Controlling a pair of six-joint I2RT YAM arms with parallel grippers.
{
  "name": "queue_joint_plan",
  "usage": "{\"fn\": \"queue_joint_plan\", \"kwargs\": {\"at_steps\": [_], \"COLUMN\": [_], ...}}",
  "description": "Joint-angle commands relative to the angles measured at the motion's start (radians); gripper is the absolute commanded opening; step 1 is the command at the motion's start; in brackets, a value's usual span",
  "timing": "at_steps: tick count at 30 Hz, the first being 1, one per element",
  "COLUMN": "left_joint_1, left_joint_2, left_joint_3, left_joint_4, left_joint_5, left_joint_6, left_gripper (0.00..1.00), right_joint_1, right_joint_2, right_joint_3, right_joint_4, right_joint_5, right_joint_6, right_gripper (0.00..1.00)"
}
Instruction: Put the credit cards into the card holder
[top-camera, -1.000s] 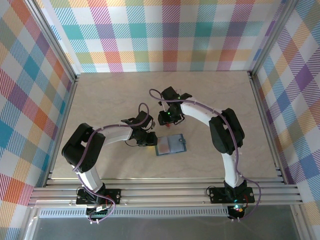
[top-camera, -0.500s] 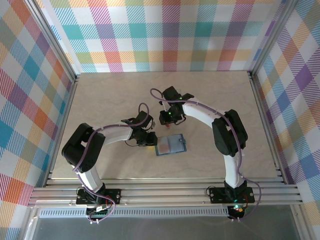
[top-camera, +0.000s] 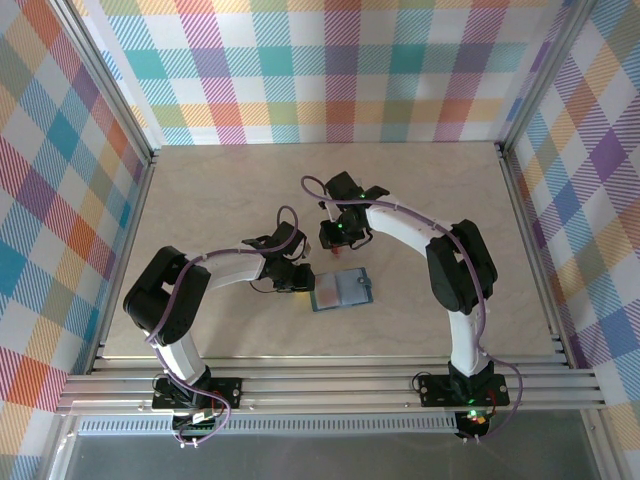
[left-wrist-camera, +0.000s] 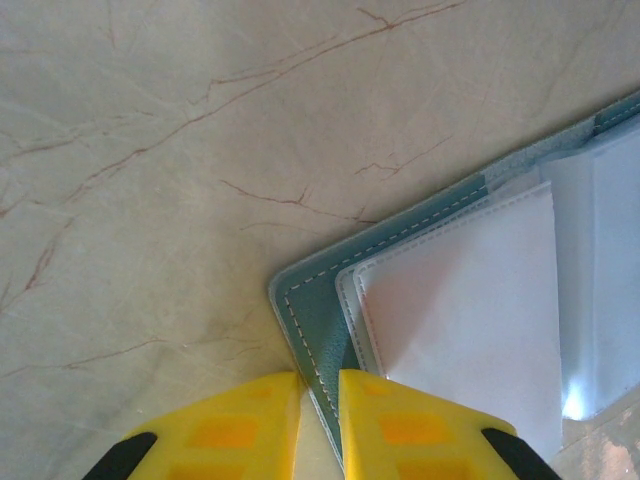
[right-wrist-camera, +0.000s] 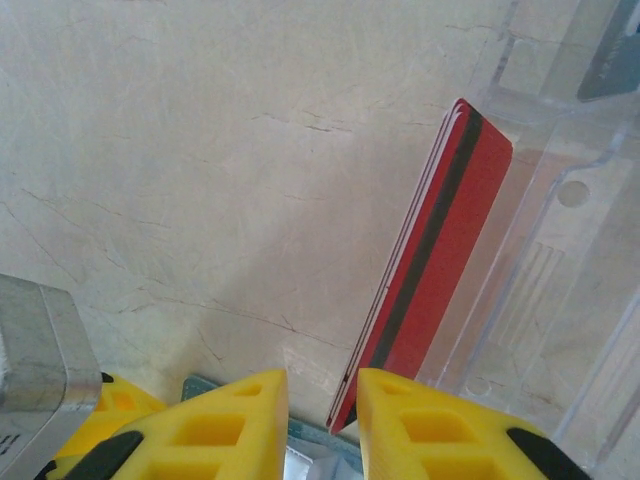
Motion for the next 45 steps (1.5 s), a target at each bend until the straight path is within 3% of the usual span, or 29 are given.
{"fn": "queue_joint_plan", "kwargs": {"at_steps": [1, 11, 28, 36, 45], "left_joint_1": [-0.021, -0.021, -0.021, -0.021, -0.021], "left_joint_2": [0.009, 0.004, 0.006, 0.007, 0.005], "left_joint_3": [-0.021, -0.022, -0.021, -0.019, -0.02], "left_joint_4": [0.01, 0.012, 0.007, 0.004, 0.005], "left_joint_5": [0.031, 0.032, 0.026, 0.023, 0.023], "left_joint_6": [0.004, 0.004, 0.006, 0.008, 0.01], "left_gripper": [0.19, 0.19, 0.19, 0.19, 0.19], "right_joint_1": [-0.003, -0.003, -0.004, -0.004, -0.004], "right_joint_2": [0.013, 0.036, -0.045, -0.088, -0.09], "right_joint_3": [0.017, 0.027, -0.005, -0.021, -0.024], "right_joint_4": [-0.031, -0.04, -0.049, -0.072, -0.077], "right_joint_5": [0.013, 0.006, 0.071, 0.161, 0.133], "right_joint_6": [0.009, 0.007, 0.019, 0.034, 0.032], "right_gripper": [0.26, 0.25, 0.0, 0.0, 0.0]}}
